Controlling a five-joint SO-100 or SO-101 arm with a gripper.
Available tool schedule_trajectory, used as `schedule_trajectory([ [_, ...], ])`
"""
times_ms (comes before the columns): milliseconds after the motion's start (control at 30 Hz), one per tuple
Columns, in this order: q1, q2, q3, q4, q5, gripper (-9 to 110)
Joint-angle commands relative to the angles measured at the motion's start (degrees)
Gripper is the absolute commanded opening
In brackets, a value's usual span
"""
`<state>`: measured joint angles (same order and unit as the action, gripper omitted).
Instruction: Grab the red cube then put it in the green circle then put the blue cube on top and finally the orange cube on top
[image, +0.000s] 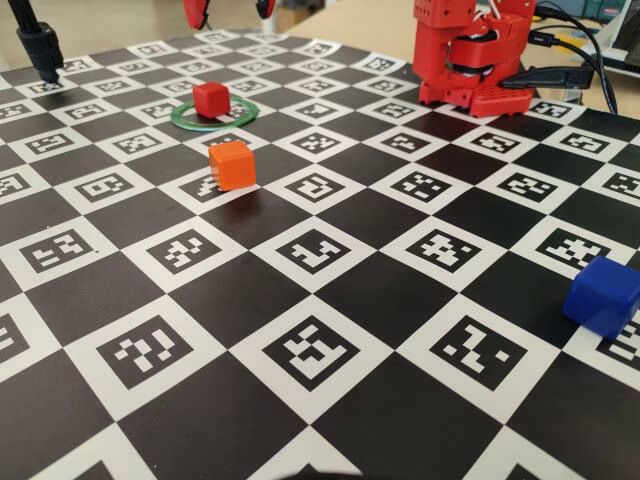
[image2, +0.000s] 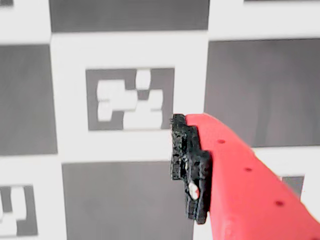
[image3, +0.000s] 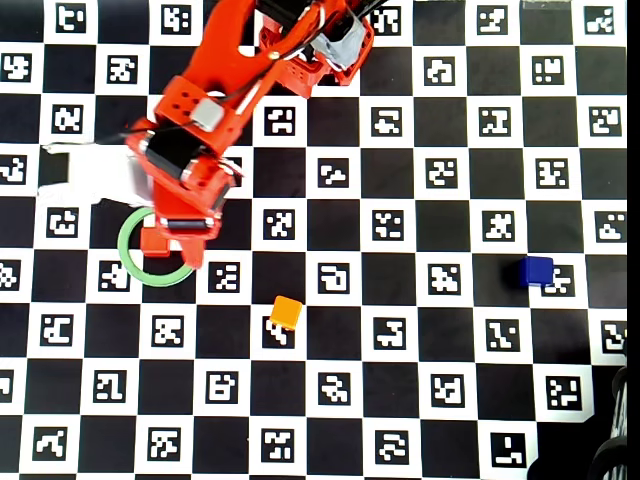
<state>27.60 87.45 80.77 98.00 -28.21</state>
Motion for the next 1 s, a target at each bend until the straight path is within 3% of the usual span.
schedule_trajectory([
  [0,-5.98,6.15,-4.75,2.29,5.98,41],
  [467,-33.49,8.53,-7.65,5.01,33.22,40],
  [967,-54.67,-0.97,-17.23,6.94,52.91,40],
])
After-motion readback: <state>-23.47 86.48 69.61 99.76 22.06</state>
